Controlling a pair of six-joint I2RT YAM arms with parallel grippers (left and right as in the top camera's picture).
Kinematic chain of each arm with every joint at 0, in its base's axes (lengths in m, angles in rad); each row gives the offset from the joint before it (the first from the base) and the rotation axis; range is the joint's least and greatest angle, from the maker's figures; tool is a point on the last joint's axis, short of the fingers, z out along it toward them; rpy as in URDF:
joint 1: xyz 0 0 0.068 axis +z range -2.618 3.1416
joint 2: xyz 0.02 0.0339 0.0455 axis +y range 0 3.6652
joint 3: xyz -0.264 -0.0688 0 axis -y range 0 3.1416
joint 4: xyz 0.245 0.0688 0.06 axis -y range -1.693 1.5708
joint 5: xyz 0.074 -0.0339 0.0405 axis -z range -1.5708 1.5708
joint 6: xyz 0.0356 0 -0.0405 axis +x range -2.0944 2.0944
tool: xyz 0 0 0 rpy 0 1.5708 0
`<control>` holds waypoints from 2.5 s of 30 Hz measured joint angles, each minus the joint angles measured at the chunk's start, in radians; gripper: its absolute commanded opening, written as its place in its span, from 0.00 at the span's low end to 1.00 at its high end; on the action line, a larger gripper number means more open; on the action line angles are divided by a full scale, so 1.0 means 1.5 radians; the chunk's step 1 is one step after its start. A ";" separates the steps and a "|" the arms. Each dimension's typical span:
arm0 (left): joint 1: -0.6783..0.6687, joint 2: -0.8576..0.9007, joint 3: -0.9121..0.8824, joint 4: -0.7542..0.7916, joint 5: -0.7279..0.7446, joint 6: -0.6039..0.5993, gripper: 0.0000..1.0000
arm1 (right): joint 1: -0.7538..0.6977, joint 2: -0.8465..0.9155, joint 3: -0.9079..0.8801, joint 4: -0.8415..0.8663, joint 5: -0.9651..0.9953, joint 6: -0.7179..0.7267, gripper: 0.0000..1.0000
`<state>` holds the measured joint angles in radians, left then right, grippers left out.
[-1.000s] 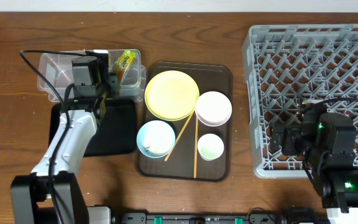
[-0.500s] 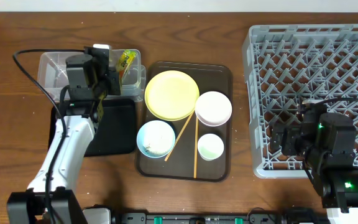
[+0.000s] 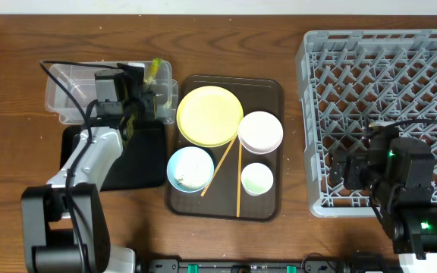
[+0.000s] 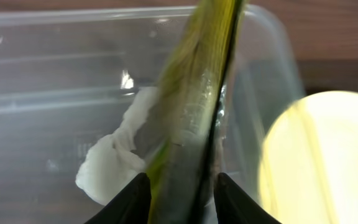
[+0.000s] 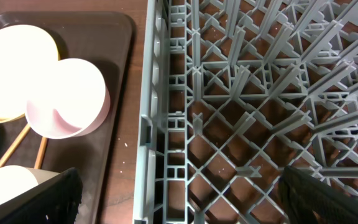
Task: Sort waste into correct bins and load items into the dishwasher rack
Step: 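Carry the wrapper to the clear bin and release it, then reach the left gripper to the light-blue rice bowl and grasp its rim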
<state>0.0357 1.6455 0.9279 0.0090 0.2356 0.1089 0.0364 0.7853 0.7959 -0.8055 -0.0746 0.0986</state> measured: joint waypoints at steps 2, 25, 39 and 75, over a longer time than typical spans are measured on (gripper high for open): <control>0.000 0.006 0.000 0.000 -0.022 0.000 0.37 | 0.000 0.000 0.000 -0.001 0.000 0.000 0.99; -0.002 -0.144 0.000 -0.086 -0.018 -0.039 0.49 | 0.000 0.000 0.000 -0.010 0.000 0.000 0.99; -0.147 -0.247 -0.001 -0.406 0.037 -0.171 0.84 | 0.000 0.000 0.001 -0.011 0.000 0.000 0.99; -0.423 -0.023 -0.001 -0.376 -0.055 -0.299 0.35 | 0.000 0.000 0.001 -0.014 0.000 0.000 0.99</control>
<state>-0.5987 1.6104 0.9268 -0.5556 0.1535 -0.3397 0.0364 0.7853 0.7975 -0.8261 -0.0750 0.0986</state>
